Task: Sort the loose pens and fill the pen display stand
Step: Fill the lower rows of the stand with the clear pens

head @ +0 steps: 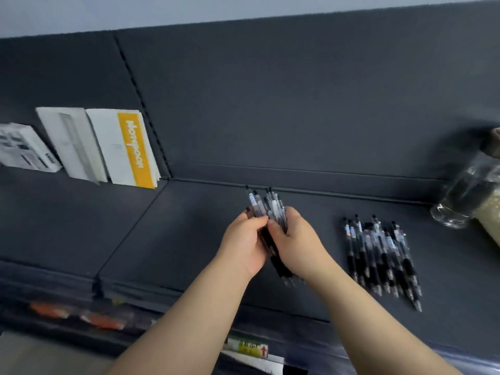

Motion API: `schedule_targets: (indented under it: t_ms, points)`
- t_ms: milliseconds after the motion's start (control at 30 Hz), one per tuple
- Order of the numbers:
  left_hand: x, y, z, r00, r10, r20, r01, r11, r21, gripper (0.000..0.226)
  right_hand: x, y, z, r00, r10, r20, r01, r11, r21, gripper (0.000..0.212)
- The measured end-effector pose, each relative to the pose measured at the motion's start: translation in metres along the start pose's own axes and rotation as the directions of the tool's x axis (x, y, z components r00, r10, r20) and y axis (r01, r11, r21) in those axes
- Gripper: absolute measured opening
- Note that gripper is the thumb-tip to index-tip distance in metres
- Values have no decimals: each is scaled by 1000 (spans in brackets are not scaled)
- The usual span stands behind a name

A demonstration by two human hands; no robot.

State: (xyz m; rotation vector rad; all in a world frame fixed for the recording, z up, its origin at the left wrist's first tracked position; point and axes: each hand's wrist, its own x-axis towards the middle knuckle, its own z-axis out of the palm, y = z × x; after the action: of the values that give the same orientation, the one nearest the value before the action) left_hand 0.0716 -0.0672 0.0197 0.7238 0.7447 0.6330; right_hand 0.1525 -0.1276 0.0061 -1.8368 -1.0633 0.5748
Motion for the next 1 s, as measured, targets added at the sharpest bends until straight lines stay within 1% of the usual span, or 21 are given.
schedule_targets:
  t_ms: [167, 300, 400, 500, 633, 700, 767, 867, 933, 1000]
  points:
    - [-28, 45, -79, 997, 41, -65, -51, 988, -148, 27, -3, -53, 83, 988, -124, 92, 126, 992, -18, 14]
    - [-54, 91, -159, 994, 29, -104, -48, 983, -179, 29, -12, -106, 166, 967, -193, 168, 200, 979, -31, 16]
    - [-75, 125, -225, 990, 30, -138, -59, 975, -214, 31, -20, -146, 236, 936, -251, 245, 271, 961, -51, 14]
    - [-97, 158, -291, 984, 80, -159, -117, 963, -244, 33, -27, -181, 307, 910, -299, 286, 351, 924, -150, 30]
    - [-128, 198, -367, 970, 147, -193, -195, 947, -256, 33, -41, -230, 382, 885, -294, 360, 392, 889, -237, 40]
    - [-140, 213, -399, 959, 186, -212, -234, 944, -233, 26, -46, -252, 413, 852, -304, 427, 440, 857, -269, 42]
    - [-150, 225, -427, 945, 201, -259, -267, 931, -249, 26, -50, -269, 440, 807, -313, 500, 493, 823, -282, 44]
    - [-159, 241, -469, 913, 206, -351, -315, 905, -286, 30, -49, -289, 480, 727, -357, 587, 565, 797, -216, 48]
    - [-160, 253, -494, 888, 203, -413, -348, 883, -314, 34, -46, -299, 505, 671, -407, 620, 605, 784, -141, 51]
    - [-160, 267, -517, 847, 193, -495, -392, 857, -335, 34, -38, -309, 532, 650, -450, 613, 588, 808, -30, 46]
